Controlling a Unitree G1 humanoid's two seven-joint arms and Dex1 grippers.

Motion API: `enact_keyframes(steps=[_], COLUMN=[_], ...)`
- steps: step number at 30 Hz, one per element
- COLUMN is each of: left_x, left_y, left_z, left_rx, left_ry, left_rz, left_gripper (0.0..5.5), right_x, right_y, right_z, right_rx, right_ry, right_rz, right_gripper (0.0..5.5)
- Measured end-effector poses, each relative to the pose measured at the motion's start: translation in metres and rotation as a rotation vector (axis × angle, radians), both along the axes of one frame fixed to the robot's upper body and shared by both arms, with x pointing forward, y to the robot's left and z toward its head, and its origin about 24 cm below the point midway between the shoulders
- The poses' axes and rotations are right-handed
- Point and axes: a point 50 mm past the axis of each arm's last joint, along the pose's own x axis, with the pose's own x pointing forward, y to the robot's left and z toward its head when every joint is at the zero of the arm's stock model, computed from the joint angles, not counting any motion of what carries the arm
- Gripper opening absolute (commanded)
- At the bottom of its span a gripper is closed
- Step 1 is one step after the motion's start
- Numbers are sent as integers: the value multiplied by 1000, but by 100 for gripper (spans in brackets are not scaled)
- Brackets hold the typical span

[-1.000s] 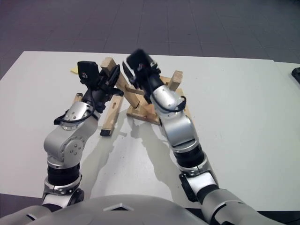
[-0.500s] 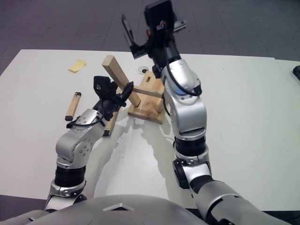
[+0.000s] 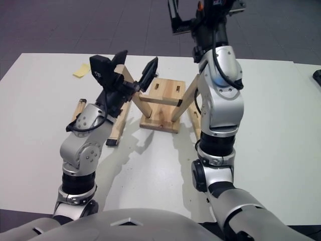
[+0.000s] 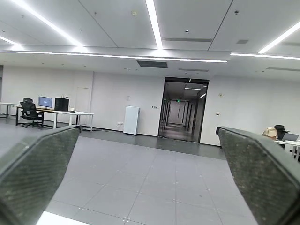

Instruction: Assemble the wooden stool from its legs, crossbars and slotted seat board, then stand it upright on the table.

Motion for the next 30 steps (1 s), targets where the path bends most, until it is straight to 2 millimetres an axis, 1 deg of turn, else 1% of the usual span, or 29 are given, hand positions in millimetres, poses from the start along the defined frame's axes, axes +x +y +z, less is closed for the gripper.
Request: enact_keyframes(steps=[4, 6, 7, 9, 11, 15, 16, 17, 18, 19, 21, 22, 23, 25, 28, 30], left_x=[3, 6, 9, 16, 18, 17, 17, 17, 18, 21, 29, 28, 26, 26, 27, 32], left_y=[-5, -3, 0, 11, 18, 28, 31, 33, 33, 27, 10, 5, 2, 0, -3, -5], left_z=[-1, 8, 14, 38, 60, 83, 90, 93, 91, 82, 43, 27, 23, 21, 20, 19], left_rx=[15, -45, -94, -202, -259, -307, -309, -292, -252, -173, 65, 140, 187, 206, 173, 146], left_ry=[-1, -16, -23, -76, -148, -221, -247, -255, -240, -192, -39, -14, -27, -52, -75, -80], left_rz=[-4, 15, 26, 54, 62, 78, 86, 92, 96, 91, 85, 84, 85, 97, 107, 114], left_gripper=[539, 539, 539, 539, 539, 539, 539, 539, 539, 539, 539, 539, 539, 539, 539, 539], right_x=[1, 3, 3, 4, 6, 7, 7, 6, 6, 6, 5, 5, 5, 5, 6, 6], right_y=[0, -5, -7, -15, -24, -34, -38, -40, -43, -45, -46, -47, -48, -48, -46, -44], right_z=[0, 0, -1, -1, -2, -2, -2, -1, -1, -1, -4, -8, -12, -16, -21, -22], right_rx=[6, 20, 26, 37, 44, 63, 66, 69, 74, 78, 76, 71, 68, 61, 51, 45], right_ry=[-11, -10, -10, -8, -1, 1, -1, -3, -3, -4, 7, 20, 38, 59, 86, 90], right_rz=[-3, -20, -31, -59, -89, -113, -126, -133, -140, -142, -144, -147, -151, -147, -139, -131], right_gripper=[540, 540, 540, 540, 540, 540, 540, 540, 540, 540, 540, 540, 540, 540, 540, 540])
